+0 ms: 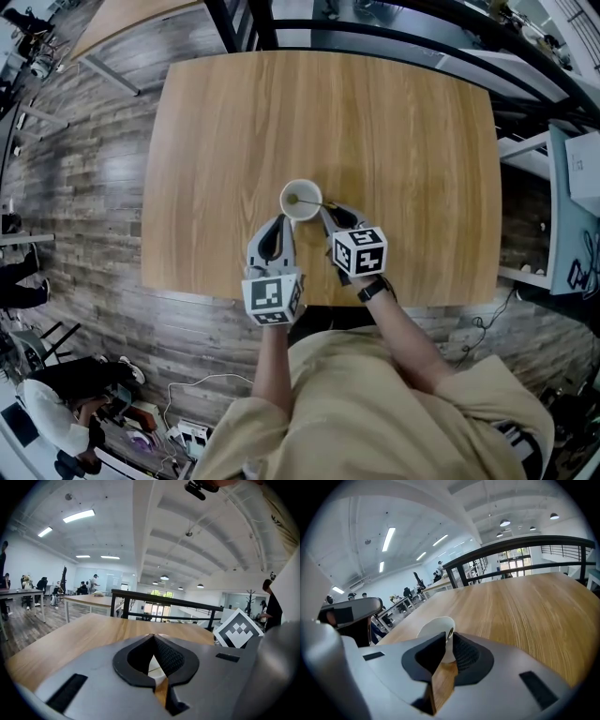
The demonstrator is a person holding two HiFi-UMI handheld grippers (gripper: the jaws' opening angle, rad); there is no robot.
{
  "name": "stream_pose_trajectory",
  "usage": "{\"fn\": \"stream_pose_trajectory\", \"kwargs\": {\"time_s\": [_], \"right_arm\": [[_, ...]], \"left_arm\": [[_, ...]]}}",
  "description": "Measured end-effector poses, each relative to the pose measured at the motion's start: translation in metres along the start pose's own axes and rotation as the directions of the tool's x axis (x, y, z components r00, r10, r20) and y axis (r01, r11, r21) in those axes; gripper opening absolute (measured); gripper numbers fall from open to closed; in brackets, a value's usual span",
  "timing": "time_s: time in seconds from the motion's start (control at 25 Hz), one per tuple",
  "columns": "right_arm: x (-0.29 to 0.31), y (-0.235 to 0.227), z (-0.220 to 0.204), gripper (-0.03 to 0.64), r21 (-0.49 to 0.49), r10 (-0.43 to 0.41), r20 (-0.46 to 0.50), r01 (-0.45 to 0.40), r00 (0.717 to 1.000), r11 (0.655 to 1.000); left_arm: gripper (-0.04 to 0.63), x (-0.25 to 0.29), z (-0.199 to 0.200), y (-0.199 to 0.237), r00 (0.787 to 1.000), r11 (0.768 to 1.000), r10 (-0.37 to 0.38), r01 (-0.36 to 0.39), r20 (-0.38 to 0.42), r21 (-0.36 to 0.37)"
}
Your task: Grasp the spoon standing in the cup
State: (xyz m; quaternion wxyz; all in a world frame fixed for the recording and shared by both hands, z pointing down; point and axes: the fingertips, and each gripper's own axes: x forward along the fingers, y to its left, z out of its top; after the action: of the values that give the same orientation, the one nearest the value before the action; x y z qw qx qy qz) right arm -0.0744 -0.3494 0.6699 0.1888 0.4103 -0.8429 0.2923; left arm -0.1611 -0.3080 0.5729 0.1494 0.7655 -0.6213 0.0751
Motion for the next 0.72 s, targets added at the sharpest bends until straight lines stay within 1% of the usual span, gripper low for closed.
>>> {"fn": "stream_pose_trajectory", "kwargs": {"time_s": [0.04,0.12,0.32,0.72], "right_arm": [[-0.001,0.000,0.001,0.037,0.000,-0.006,0.006,0.006,1.000,1.000],[-0.001,0.001,0.002,0.023,-0.002,-0.012,0.014,0.012,1.000,1.000],[-0.004,0.008,0.002,0.017,0.015,0.006,0.020,-0.006,1.000,1.000],[-0.017,0.023,0.014,0.017,-0.053,-0.009,0.065,0.012,0.998,0.999]], "left_arm": [[0.005,-0.001,0.000,0.001,1.000,1.000,0.001,-0.001,-0.001,0.000],[0.005,-0.003,-0.002,0.003,1.000,1.000,0.004,-0.004,-0.005,0.001],[0.005,-0.008,-0.005,0.008,1.000,1.000,0.013,-0.013,-0.014,0.002],[0.005,-0.021,0.001,0.012,1.000,1.000,0.012,-0.013,0.007,0.019]]}}
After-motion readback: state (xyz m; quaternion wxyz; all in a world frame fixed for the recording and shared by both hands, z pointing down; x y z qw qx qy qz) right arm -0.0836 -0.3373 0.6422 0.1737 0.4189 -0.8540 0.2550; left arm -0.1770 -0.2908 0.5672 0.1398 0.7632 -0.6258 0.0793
